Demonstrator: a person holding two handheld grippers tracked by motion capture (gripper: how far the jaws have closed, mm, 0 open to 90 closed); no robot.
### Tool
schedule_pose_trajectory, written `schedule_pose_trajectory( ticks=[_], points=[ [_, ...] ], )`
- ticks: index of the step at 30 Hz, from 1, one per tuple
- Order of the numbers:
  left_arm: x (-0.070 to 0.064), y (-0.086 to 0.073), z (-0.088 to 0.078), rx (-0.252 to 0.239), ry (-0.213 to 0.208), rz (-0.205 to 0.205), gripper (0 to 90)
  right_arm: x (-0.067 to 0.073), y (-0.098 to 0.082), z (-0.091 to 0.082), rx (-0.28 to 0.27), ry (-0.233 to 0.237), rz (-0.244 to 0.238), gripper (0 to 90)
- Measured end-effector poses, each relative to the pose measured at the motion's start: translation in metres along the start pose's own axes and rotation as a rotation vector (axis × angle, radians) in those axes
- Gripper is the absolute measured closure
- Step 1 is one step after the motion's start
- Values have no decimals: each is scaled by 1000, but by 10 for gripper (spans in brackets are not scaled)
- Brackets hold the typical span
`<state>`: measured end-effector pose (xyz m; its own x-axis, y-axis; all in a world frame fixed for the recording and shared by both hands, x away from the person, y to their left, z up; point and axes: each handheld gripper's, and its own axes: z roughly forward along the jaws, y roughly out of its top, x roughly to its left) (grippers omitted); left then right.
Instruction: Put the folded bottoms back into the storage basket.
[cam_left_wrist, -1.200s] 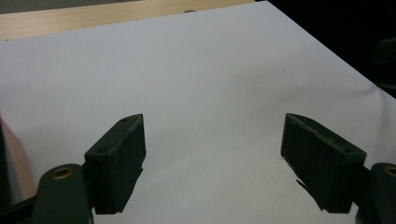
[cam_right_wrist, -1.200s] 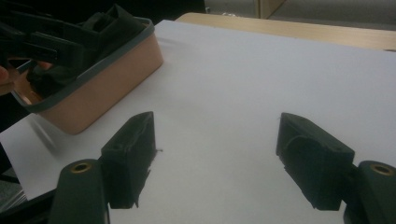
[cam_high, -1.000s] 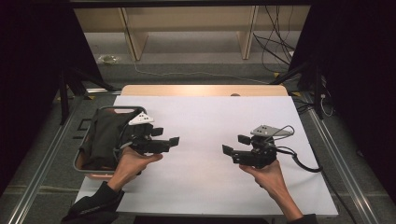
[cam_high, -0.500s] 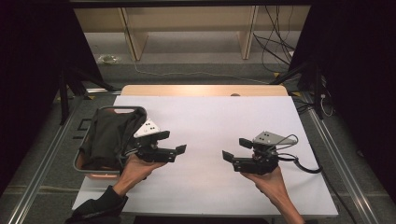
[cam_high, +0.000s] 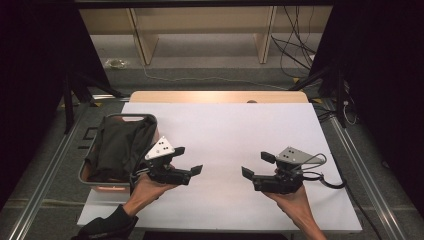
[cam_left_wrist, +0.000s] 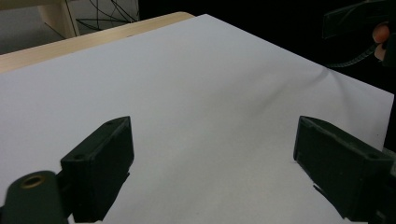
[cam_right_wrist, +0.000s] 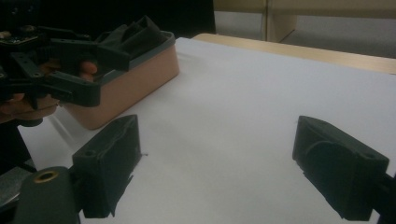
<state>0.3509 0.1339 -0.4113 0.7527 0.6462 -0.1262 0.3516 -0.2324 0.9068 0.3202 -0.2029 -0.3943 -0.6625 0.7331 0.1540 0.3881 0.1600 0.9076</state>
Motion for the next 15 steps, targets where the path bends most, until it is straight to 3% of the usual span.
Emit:
schedule_pose_trajectory(
  ticks=[15],
  points=[
    [-8, -10, -3, 11, -18, 27, 85, 6, -16, -11, -30, -9, -29, 142]
  ],
)
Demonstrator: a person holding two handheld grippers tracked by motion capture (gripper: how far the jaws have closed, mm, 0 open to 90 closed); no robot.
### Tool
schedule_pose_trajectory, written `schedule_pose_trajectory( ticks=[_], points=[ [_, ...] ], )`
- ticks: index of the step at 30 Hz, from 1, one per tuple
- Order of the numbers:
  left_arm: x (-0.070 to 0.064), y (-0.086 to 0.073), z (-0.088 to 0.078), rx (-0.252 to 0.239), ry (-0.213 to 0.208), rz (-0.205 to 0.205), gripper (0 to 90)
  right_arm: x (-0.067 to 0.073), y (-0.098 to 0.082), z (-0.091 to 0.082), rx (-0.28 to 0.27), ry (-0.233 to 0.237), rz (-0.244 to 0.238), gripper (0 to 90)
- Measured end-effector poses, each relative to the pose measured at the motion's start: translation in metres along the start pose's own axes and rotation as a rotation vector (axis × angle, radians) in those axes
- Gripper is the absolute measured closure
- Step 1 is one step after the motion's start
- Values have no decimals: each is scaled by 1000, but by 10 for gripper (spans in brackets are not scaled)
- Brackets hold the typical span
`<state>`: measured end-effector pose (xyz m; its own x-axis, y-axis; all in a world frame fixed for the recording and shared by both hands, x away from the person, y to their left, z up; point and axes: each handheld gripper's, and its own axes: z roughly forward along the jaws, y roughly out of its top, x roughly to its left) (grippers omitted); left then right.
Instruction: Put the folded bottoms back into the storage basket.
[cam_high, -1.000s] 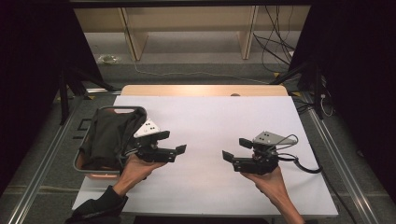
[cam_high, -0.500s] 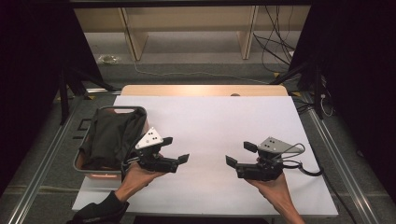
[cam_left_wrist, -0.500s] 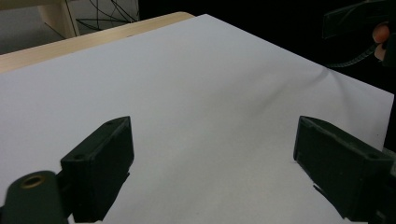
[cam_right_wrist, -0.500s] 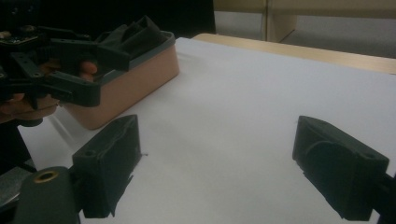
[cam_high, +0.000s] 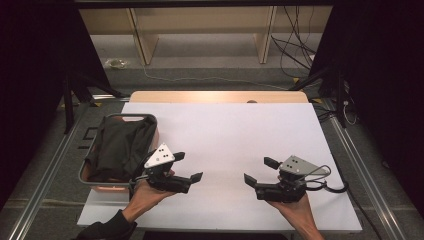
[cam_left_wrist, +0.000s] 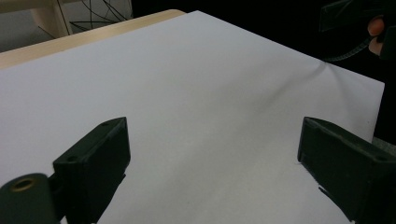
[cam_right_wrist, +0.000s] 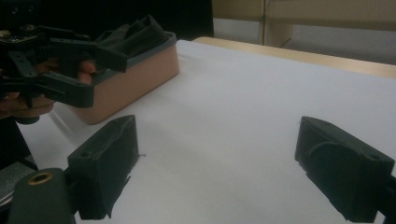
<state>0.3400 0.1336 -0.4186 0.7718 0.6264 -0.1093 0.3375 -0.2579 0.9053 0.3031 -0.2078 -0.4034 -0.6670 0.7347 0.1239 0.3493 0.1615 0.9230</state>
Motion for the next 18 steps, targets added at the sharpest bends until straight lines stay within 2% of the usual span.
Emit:
schedule_pose_trajectory(
  ticks=[7, 12, 18],
  points=[
    [-4, -4, -1, 2, -11, 2, 65, 2, -7, -5, 5, -6, 6, 135],
    [-4, -8, -1, 17, -3, 5, 52, 2, -10, -9, -6, -10, 9, 134],
    [-4, -7, -4, 0, -9, -11, 40, 1, -15, -14, 3, -13, 16, 130]
  ],
)
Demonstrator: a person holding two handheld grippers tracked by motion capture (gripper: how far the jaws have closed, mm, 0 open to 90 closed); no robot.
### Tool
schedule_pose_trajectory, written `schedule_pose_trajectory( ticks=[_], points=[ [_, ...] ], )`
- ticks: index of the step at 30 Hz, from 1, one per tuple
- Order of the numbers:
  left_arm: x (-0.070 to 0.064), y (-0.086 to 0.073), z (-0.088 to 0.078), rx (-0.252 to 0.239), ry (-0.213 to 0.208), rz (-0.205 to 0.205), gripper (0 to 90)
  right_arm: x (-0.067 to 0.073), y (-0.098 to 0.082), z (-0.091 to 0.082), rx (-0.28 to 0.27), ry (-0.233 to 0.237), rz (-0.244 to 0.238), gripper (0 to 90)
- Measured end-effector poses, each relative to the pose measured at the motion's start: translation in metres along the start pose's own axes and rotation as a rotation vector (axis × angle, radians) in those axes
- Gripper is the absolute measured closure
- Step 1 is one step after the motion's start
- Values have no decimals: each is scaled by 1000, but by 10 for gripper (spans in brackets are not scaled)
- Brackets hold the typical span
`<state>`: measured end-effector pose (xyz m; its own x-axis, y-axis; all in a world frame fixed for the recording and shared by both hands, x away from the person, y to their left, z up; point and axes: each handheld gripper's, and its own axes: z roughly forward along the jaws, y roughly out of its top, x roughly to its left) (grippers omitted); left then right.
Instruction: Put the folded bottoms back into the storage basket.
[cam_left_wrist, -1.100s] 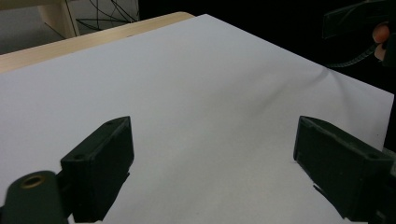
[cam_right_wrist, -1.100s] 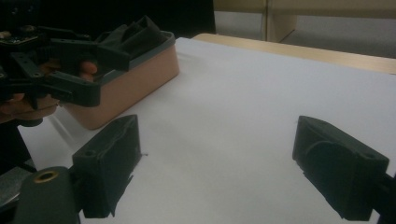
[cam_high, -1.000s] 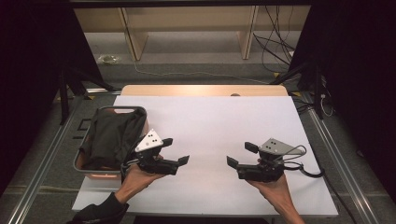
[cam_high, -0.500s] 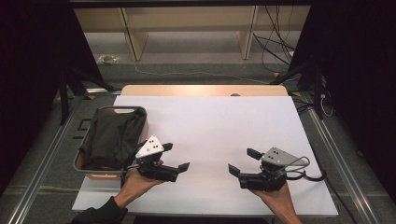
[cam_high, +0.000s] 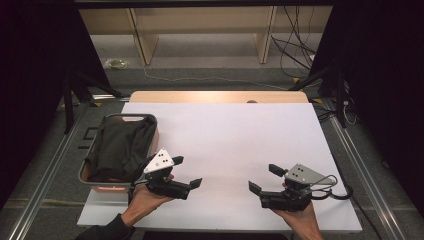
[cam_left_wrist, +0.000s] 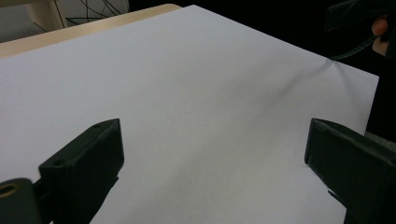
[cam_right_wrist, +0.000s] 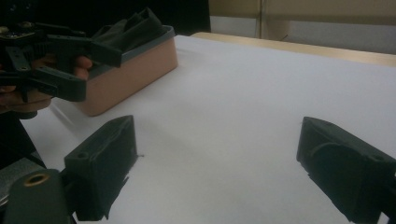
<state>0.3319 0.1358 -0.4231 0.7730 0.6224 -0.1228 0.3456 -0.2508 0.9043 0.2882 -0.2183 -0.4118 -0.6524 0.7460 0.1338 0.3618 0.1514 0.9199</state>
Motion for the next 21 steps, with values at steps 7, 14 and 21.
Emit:
schedule_pose_trajectory(
  ticks=[7, 14, 21],
  points=[
    [3, 1, 0, -9, 15, -9, 29, -1, 0, 0, -6, 3, 15, 130],
    [4, 1, 0, -7, 14, -7, 29, -2, 0, 1, -4, 4, 15, 128],
    [6, 2, -1, -16, 18, -22, 29, -1, 0, 2, 4, 3, 11, 128]
  ],
)
